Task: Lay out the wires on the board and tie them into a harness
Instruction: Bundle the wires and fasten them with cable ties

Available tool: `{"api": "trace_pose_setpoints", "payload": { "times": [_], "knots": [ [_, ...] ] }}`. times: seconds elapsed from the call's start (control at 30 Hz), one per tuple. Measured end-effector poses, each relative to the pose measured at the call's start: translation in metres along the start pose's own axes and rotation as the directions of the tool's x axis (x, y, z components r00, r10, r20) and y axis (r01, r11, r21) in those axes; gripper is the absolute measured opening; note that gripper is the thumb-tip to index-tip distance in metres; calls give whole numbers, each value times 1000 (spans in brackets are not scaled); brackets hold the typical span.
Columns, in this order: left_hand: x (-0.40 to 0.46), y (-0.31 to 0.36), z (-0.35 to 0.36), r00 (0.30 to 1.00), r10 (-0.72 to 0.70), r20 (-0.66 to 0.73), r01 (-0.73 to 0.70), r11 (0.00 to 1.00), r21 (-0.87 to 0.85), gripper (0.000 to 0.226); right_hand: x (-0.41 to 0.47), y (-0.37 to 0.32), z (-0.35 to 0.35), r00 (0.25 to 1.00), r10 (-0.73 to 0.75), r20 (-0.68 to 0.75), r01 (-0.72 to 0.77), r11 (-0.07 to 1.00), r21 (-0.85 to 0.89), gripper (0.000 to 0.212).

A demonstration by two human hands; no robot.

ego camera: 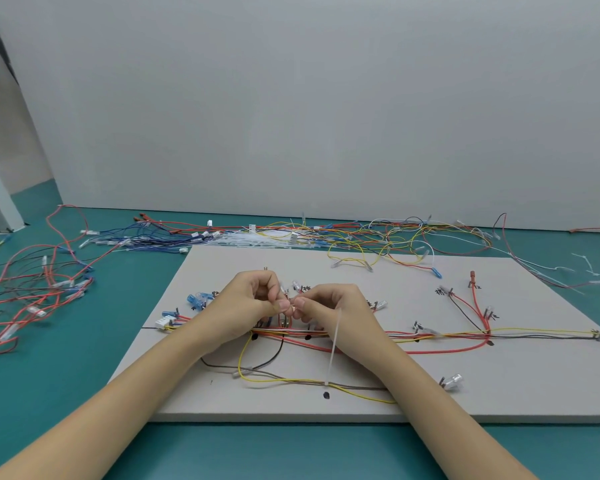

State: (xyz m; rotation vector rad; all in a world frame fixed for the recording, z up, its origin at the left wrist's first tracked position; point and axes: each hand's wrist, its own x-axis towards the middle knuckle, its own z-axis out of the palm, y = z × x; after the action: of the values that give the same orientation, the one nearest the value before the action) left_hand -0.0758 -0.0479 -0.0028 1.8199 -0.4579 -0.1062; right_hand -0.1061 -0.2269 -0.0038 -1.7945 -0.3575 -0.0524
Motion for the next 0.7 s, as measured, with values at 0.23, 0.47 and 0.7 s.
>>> {"api": "trace_pose_setpoints", "payload": {
  "times": [0.23,0.47,0.7],
  "knots": [
    [0,-1,2,999,36,4,-36,999,21,36,0,3,0,1000,-26,-6,26,999,-19,10],
    [-2,1,4,999,30,-14,-29,999,39,36,2,1,-1,999,32,-5,-32,999,4,17],
    [-3,2,5,999,28,-14,-28,998,49,33,3,-2,2,995,90,-35,-87,993,78,12]
  ]
}}
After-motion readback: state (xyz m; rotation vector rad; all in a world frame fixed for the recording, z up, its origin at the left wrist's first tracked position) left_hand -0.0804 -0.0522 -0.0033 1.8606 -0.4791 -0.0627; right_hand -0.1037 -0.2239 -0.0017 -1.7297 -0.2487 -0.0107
